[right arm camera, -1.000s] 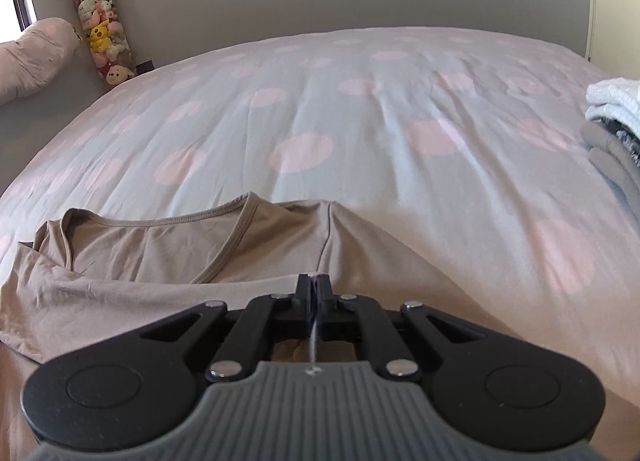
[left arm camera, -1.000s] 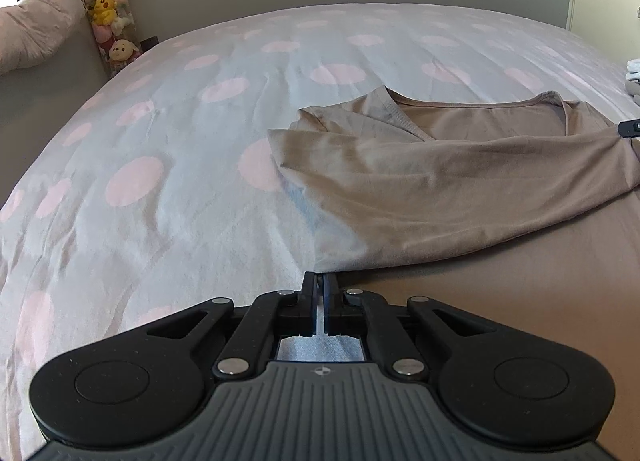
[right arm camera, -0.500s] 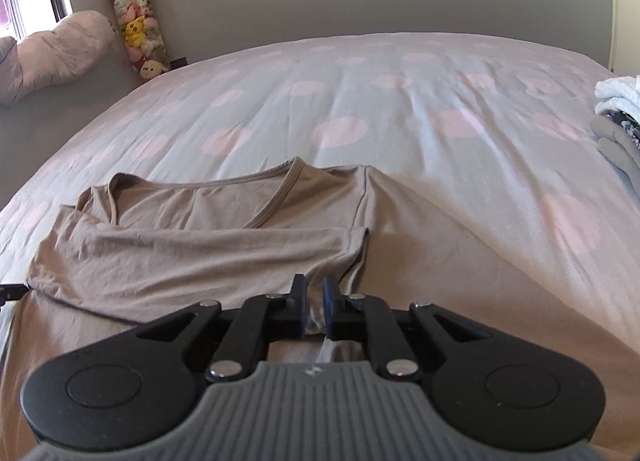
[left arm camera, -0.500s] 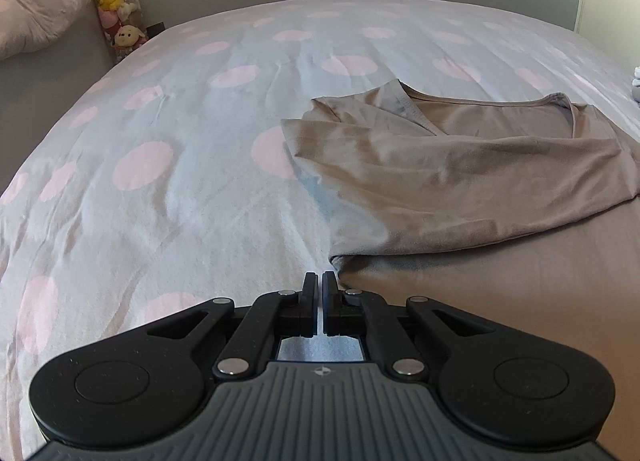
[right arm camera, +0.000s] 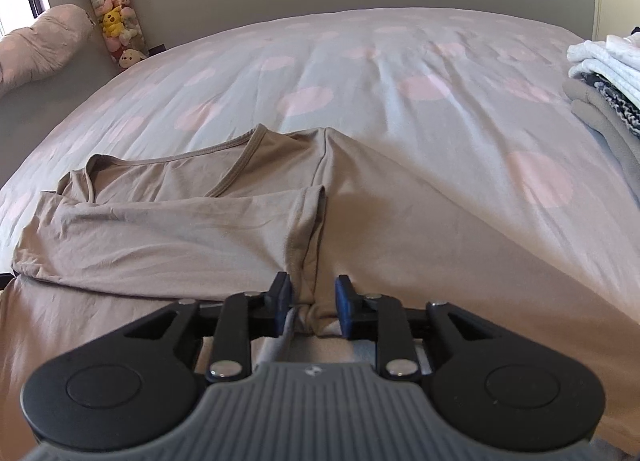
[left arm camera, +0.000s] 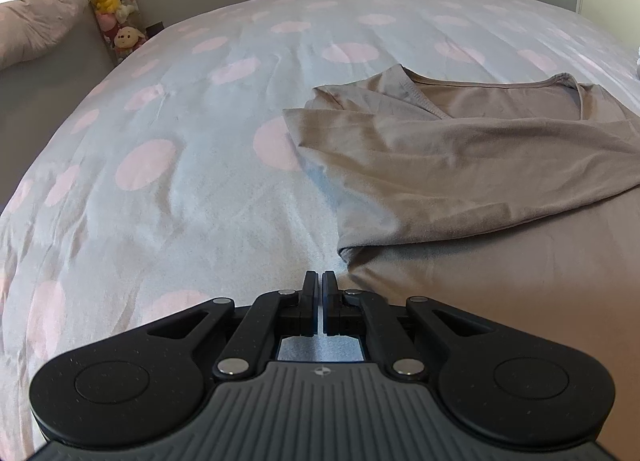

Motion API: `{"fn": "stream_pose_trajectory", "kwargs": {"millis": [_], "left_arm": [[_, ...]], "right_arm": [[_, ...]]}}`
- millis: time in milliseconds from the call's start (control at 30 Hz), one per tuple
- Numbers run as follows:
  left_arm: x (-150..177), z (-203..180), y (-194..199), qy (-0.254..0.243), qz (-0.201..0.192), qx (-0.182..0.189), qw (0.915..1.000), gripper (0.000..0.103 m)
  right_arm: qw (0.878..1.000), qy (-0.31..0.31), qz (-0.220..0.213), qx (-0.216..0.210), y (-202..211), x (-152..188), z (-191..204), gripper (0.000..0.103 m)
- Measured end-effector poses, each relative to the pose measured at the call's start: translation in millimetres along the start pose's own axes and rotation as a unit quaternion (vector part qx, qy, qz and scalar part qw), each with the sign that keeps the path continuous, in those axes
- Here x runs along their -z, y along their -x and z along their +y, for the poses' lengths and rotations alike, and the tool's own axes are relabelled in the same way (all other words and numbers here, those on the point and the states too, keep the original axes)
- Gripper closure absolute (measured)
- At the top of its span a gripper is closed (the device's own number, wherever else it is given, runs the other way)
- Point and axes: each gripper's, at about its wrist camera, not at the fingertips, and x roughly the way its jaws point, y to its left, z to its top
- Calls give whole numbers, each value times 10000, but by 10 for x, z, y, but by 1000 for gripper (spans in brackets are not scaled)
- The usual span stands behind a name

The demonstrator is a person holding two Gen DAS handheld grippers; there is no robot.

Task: Fold clothes
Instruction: 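Reach the right gripper to the other sleeve cuff and grasp it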

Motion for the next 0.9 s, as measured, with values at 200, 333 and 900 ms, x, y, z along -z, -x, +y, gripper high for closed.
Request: {"fn": "stream_pose_trajectory", "kwargs": {"millis": [200,333,900], "left_arm": [[-8,95,50,250,-48,-73,9997,103],[-15,100,96,298,-85,-102,9995,102],[-2,89,316,359,-271,-16,9990,102]], "right_arm": [[9981,-261,-134,539,545,38,-357,77],[9932,-405,-115,1088,1009,148,-665,76],[9431,-1336,445,3014,1713,1101,-1503,72]]}}
